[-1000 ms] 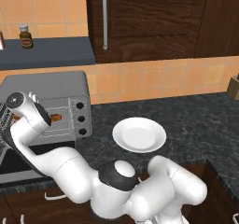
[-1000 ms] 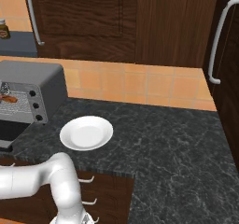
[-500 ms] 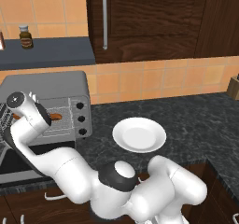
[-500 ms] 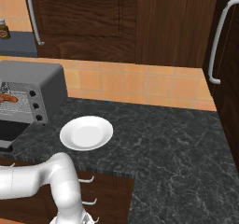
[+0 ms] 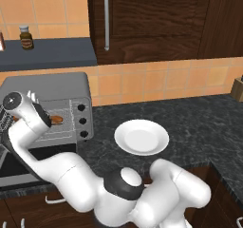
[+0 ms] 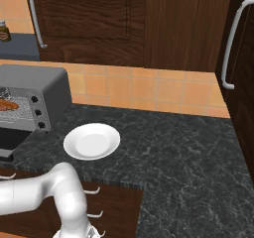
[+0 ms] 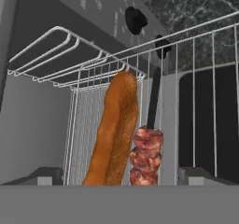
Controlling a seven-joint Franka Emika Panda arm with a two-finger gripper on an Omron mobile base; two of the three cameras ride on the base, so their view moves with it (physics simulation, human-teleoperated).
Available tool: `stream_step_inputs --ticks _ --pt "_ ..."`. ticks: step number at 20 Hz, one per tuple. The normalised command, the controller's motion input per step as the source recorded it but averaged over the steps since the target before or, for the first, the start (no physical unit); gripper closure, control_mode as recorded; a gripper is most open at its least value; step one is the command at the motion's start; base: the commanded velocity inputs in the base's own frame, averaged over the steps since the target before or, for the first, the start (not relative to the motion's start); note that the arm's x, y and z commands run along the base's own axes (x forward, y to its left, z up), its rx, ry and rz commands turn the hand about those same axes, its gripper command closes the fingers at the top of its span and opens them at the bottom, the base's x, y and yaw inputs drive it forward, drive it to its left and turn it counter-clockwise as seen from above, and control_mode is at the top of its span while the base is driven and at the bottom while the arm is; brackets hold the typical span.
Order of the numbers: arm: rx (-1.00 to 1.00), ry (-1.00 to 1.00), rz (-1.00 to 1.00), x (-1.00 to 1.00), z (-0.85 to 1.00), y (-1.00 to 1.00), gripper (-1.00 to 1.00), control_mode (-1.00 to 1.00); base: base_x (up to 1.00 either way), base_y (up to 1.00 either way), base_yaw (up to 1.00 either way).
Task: Pick up the kebab skewer and baguette bread, and place them inside the toaster oven. Close the toaster oven door and start by setting the timer.
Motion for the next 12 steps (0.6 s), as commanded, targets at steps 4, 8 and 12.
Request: stream_step_inputs --ticks 4,8,12 --pt "-0.10 0.00 0.01 -0.57 0.23 -0.43 -1.00 -1.00 0.00 0.00 0.00" --pt "-0.19 0.01 0.21 -0.38 -0.02 -0.52 -1.00 -1.00 0.00 0.00 0.00" --pt "-0.42 0.08 0.25 -0.37 -0.35 -0.24 -1.00 -1.00 0.00 0.00 0.00"
